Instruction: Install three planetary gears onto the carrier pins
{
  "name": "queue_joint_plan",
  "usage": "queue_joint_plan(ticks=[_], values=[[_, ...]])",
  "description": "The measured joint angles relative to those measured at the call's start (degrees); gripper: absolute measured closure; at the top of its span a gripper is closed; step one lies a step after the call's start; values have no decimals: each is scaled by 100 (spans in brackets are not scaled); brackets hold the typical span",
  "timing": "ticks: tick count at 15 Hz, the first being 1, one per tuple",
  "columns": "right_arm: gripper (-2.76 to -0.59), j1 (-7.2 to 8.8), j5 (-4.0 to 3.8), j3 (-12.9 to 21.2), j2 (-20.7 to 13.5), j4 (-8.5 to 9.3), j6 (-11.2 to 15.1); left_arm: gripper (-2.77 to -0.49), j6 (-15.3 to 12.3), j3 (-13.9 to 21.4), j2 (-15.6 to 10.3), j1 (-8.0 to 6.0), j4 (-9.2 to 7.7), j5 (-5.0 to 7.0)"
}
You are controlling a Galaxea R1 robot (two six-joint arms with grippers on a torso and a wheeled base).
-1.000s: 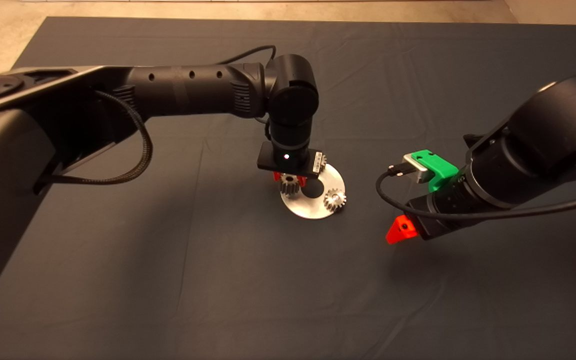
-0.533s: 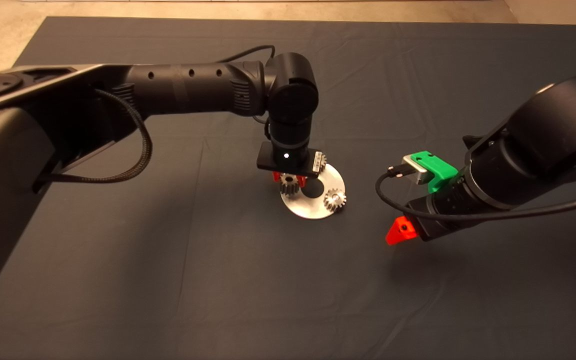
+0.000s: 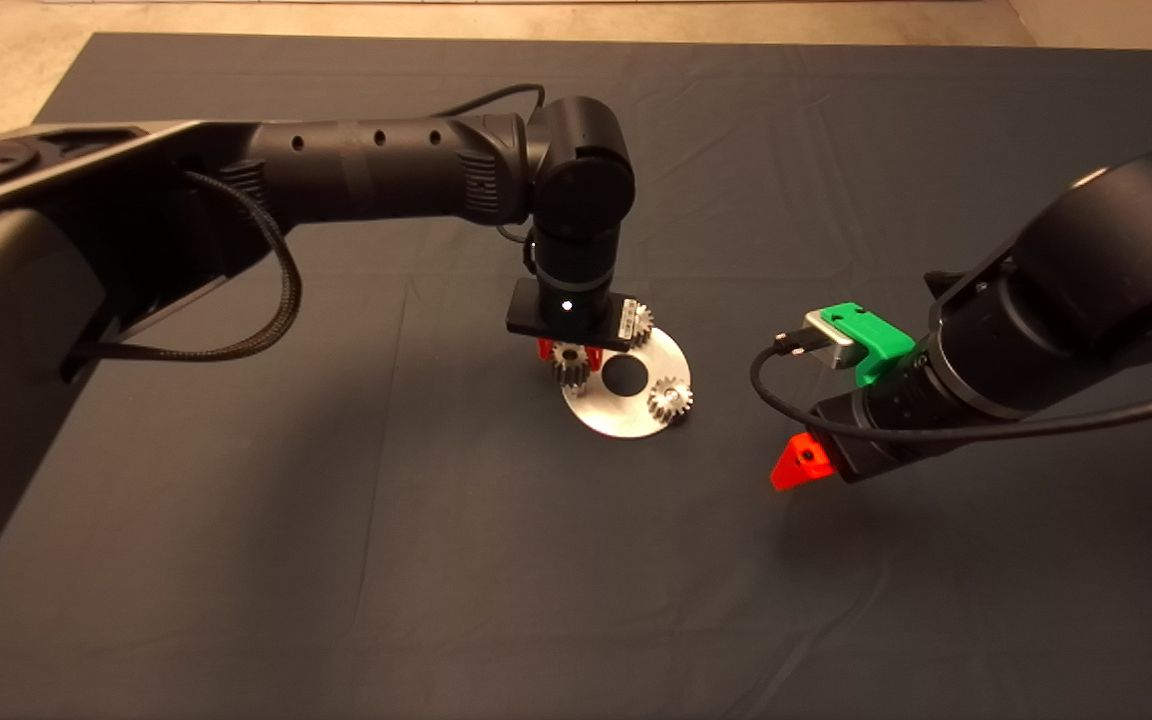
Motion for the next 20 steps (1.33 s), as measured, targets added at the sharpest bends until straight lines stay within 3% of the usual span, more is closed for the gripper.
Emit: queue_joint_plan(ticks=[7,13,20], values=[[-275,0,2,0,0,0,0,-82,-44,36,0,-30,-16,1],[-275,0,2,0,0,2,-1,-82,-346,502,0,-30,55,1],[-275,0,2,0,-12,2,-1,-82,-466,664,-16,-28,746,1]])
